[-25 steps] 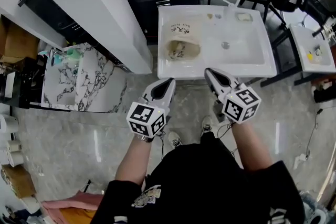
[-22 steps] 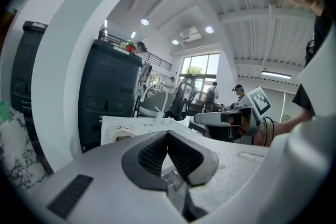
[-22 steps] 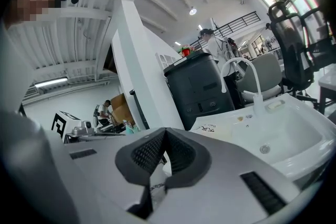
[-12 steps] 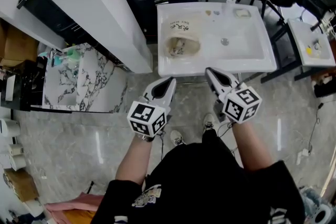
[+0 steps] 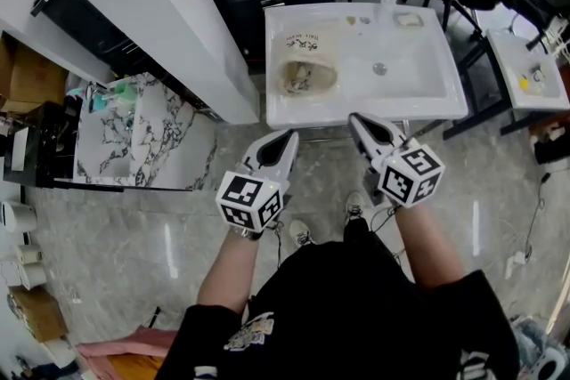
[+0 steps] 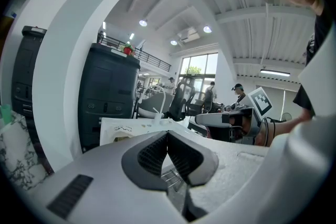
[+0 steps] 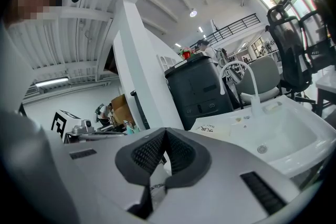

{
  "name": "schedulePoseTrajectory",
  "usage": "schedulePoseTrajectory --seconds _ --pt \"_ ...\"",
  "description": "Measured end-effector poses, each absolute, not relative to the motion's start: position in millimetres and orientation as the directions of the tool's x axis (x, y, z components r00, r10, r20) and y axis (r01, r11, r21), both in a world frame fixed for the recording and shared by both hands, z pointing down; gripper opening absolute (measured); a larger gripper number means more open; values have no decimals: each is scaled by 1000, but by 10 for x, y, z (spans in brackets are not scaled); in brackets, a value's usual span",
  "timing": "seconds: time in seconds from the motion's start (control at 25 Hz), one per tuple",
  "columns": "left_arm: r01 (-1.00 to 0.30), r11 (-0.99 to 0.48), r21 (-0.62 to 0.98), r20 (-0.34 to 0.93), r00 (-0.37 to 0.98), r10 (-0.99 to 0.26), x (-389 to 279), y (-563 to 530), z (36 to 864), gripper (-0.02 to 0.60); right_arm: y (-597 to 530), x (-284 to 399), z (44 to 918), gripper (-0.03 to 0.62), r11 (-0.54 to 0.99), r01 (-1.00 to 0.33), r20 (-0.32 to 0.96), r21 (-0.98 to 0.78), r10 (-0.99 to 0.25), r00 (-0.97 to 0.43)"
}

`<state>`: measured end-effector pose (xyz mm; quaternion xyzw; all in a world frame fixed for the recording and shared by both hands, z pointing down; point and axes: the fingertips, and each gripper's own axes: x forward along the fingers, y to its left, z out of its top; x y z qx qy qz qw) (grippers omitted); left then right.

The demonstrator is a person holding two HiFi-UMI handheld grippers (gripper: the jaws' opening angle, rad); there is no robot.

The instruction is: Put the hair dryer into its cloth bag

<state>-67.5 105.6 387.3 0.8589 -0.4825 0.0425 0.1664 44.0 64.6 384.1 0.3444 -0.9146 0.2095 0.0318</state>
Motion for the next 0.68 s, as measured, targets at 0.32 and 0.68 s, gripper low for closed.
schedulePoseTrajectory --seconds 0.32,0.68 --pt "-842 -481 243 230 532 -815 -612 1081 3854 4 684 503 3842 -3 677 -644 204 -357 -616 -761" --pt "-845 -475 247 234 527 -817 -563 1063 3851 5 652 548 3811 -3 678 -643 199 -356 -618 -761"
